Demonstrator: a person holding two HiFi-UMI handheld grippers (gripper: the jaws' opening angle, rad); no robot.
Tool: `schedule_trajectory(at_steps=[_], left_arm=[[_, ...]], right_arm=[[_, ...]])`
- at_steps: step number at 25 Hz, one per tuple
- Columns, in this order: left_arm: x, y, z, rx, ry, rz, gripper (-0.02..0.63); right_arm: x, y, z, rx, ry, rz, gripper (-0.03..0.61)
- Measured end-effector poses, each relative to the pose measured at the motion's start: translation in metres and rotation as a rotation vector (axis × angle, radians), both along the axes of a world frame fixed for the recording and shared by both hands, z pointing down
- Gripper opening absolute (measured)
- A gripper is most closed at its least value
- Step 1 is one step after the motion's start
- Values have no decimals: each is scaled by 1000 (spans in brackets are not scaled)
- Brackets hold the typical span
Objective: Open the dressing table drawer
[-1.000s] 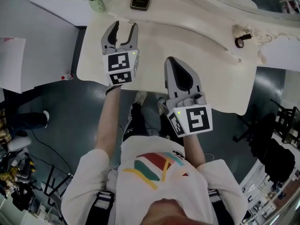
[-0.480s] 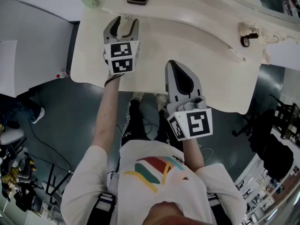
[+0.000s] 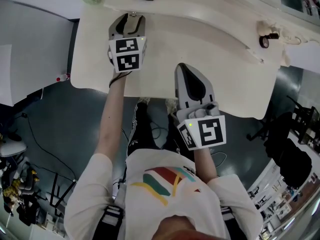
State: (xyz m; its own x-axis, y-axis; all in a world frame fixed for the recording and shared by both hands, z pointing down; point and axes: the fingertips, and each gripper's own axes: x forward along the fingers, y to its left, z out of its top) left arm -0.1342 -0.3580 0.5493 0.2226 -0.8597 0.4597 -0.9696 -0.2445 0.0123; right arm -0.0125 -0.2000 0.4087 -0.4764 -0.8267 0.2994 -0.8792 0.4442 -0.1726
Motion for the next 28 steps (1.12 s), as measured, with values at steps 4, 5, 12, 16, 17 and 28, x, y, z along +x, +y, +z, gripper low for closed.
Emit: schedule_trajectory(at_steps=[4,5,12,16,17,28], left_arm=[[-1,-3,-1,3,-5,-8,164],[-2,-2,-1,0,-9,-6,156],[-3,-3,1,-11,-27,-3,104],[-4,-2,0,-12,-34,7,92],[-5,-1,0,-12,-34,7,91],[-2,-3,1,-12,-37,8,89]], right_arm=[[1,-1,4,-10,3,2,0],[0,-1,5,-11,4,2,0],[-2,1,10,-20,8,-2,0],[-5,4,9,-20,7,-4,0],[-5,5,8,-20,7,-4,0],[-3,6,8,-16,20,1,0]])
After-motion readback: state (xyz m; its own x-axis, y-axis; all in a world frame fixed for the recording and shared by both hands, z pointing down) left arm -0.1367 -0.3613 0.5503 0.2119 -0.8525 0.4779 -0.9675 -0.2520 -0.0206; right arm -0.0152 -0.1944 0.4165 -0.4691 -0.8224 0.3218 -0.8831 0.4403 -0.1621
